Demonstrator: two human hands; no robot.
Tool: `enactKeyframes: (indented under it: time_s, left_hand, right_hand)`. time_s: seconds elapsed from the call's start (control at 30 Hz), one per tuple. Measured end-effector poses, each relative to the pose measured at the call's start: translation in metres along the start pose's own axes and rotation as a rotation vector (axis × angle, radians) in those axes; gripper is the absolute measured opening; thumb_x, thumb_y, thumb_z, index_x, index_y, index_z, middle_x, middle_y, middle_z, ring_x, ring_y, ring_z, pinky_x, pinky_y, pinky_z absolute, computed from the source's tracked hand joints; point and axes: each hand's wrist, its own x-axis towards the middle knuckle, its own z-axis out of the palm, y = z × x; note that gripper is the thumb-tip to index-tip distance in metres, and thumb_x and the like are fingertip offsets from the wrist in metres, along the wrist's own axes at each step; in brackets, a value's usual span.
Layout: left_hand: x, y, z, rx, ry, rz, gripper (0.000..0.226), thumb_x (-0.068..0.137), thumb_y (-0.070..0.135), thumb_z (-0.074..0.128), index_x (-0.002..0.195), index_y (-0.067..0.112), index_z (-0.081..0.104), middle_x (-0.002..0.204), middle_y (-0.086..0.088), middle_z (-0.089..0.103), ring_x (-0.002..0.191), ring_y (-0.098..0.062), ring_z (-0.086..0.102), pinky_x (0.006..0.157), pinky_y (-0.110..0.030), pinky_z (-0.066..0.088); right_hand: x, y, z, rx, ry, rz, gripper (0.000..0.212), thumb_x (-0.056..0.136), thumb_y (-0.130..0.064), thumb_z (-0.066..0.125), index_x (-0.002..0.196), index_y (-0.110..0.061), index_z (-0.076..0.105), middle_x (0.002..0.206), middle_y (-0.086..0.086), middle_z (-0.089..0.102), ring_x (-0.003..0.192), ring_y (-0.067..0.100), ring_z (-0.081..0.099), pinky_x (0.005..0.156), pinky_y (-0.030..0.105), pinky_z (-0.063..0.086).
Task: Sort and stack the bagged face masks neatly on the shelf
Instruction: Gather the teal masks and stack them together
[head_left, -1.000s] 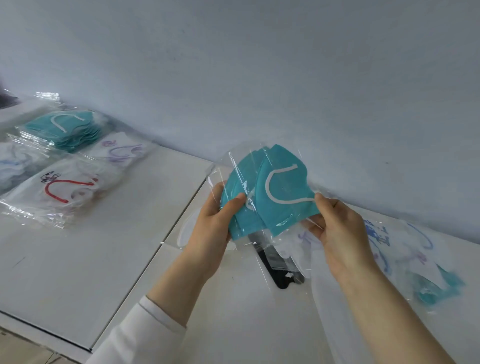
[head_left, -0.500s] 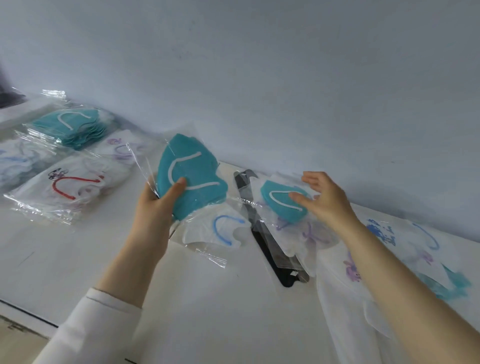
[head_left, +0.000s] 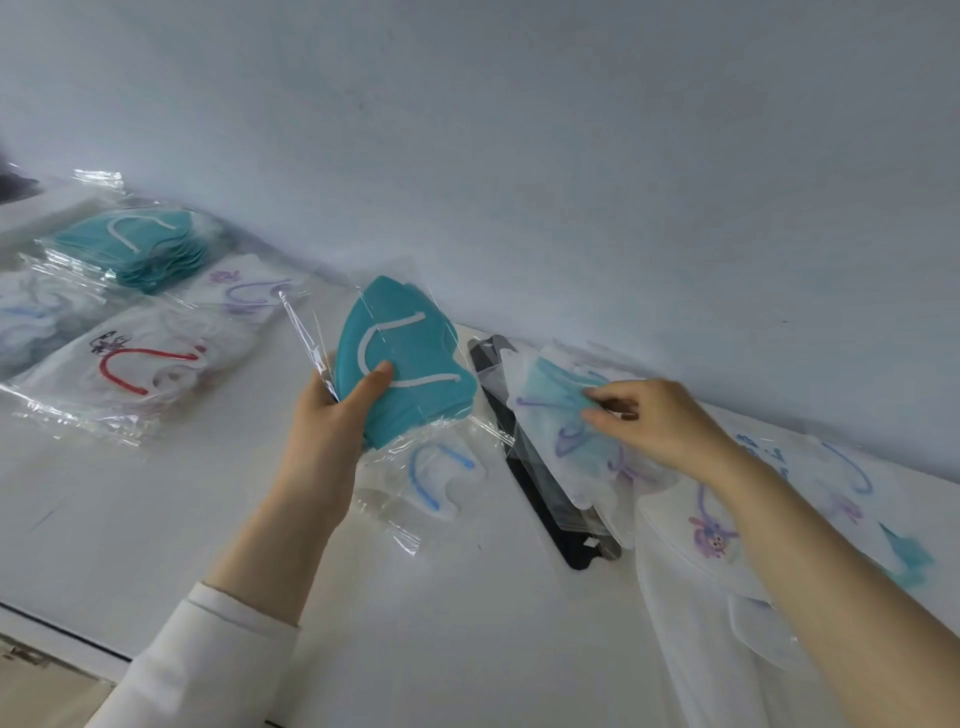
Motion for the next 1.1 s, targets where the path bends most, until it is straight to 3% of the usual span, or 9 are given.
enactKeyframes:
  time_s: [0.1, 0.23, 0.3, 0.47, 0.67, 0.83, 0.93, 1.0, 1.1]
  left_hand:
    - [-0.002, 0.002, 0.007, -0.001, -0.007, 0.001, 0.02, 0.09, 0.014, 0.058, 0.11, 0.013, 0.055, 0.1, -0.004, 0.067, 0.082, -0.015, 0.069, 0.069, -0.023, 0.059]
    - [-0.011, -0.005, 0.029, 0.008, -0.086, -0.036, 0.013, 0.09, 0.015, 0.059, 0.101, 0.02, 0.057, 0.094, 0.0, 0.069, 0.074, -0.011, 0.071, 0.064, -0.022, 0.058]
    - [-0.018, -0.012, 0.043, 0.03, -0.152, -0.068, 0.019, 0.089, 0.017, 0.059, 0.108, 0.02, 0.056, 0.097, -0.001, 0.07, 0.077, -0.012, 0.072, 0.066, -0.023, 0.059]
    - [-0.043, -0.026, 0.081, 0.056, -0.33, -0.14, 0.033, 0.088, 0.018, 0.061, 0.12, 0.014, 0.056, 0.106, -0.006, 0.071, 0.09, -0.02, 0.07, 0.073, -0.027, 0.058]
    - [-0.066, -0.037, 0.106, 0.115, -0.479, -0.171, 0.035, 0.088, 0.02, 0.06, 0.121, 0.012, 0.055, 0.11, -0.011, 0.068, 0.097, -0.025, 0.068, 0.086, -0.036, 0.055]
    - [-0.084, -0.044, 0.116, 0.115, -0.585, -0.184, 0.034, 0.083, 0.022, 0.062, 0.116, 0.017, 0.057, 0.106, -0.005, 0.07, 0.094, -0.02, 0.069, 0.083, -0.03, 0.057]
    - [-0.096, -0.044, 0.121, 0.095, -0.655, -0.169, 0.039, 0.07, 0.03, 0.063, 0.108, 0.021, 0.059, 0.097, 0.003, 0.073, 0.091, -0.016, 0.07, 0.08, -0.027, 0.058]
    - [-0.11, -0.046, 0.131, 0.113, -0.727, -0.166, 0.042, 0.071, 0.03, 0.064, 0.111, 0.019, 0.059, 0.099, 0.001, 0.073, 0.094, -0.018, 0.069, 0.081, -0.028, 0.057]
    - [-0.146, -0.056, 0.153, 0.222, -0.88, -0.139, 0.036, 0.079, 0.029, 0.069, 0.112, 0.017, 0.059, 0.101, 0.002, 0.073, 0.095, -0.016, 0.069, 0.081, -0.025, 0.056]
  right_hand:
    - [-0.012, 0.008, -0.014, 0.14, 0.43, -0.034, 0.024, 0.088, -0.023, 0.064, 0.102, -0.005, 0.07, 0.09, 0.006, 0.07, 0.072, -0.002, 0.059, 0.067, -0.001, 0.04]
    - [-0.037, 0.007, -0.037, 0.693, 0.765, 0.128, 0.018, 0.095, -0.022, 0.053, 0.106, -0.009, 0.06, 0.095, 0.003, 0.062, 0.072, 0.004, 0.065, 0.055, 0.011, 0.05]
    - [-0.048, 0.008, -0.041, 0.938, 0.719, 0.281, 0.022, 0.096, -0.025, 0.049, 0.113, -0.013, 0.057, 0.098, 0.0, 0.062, 0.071, 0.008, 0.065, 0.05, 0.016, 0.05]
    - [-0.079, 0.008, -0.036, 1.107, 0.485, 0.388, 0.018, 0.097, -0.023, 0.047, 0.104, -0.02, 0.063, 0.088, -0.003, 0.064, 0.068, 0.01, 0.056, 0.046, 0.016, 0.044]
    - [-0.121, 0.021, -0.034, 1.407, 0.451, 0.489, 0.039, 0.096, -0.043, 0.037, 0.093, -0.015, 0.063, 0.073, -0.003, 0.071, 0.052, 0.006, 0.061, 0.043, 0.017, 0.049]
    - [-0.16, 0.047, -0.049, 1.174, 0.617, 0.327, 0.014, 0.083, -0.015, 0.058, 0.096, -0.013, 0.062, 0.065, -0.009, 0.068, 0.054, 0.001, 0.058, 0.049, 0.013, 0.047]
    - [-0.189, 0.075, -0.089, 1.051, 0.709, 0.245, 0.03, 0.062, -0.039, 0.078, 0.084, -0.021, 0.069, 0.066, -0.011, 0.068, 0.057, 0.001, 0.058, 0.052, 0.013, 0.046]
    - [-0.207, 0.087, -0.113, 0.909, 0.591, 0.136, 0.048, 0.042, -0.057, 0.082, 0.079, -0.028, 0.075, 0.065, -0.011, 0.066, 0.055, 0.003, 0.054, 0.048, 0.013, 0.044]
    - [-0.219, 0.089, -0.124, 0.705, 0.411, 0.024, 0.011, 0.061, -0.034, 0.078, 0.069, -0.028, 0.074, 0.058, -0.013, 0.064, 0.048, 0.002, 0.048, 0.046, 0.011, 0.038]
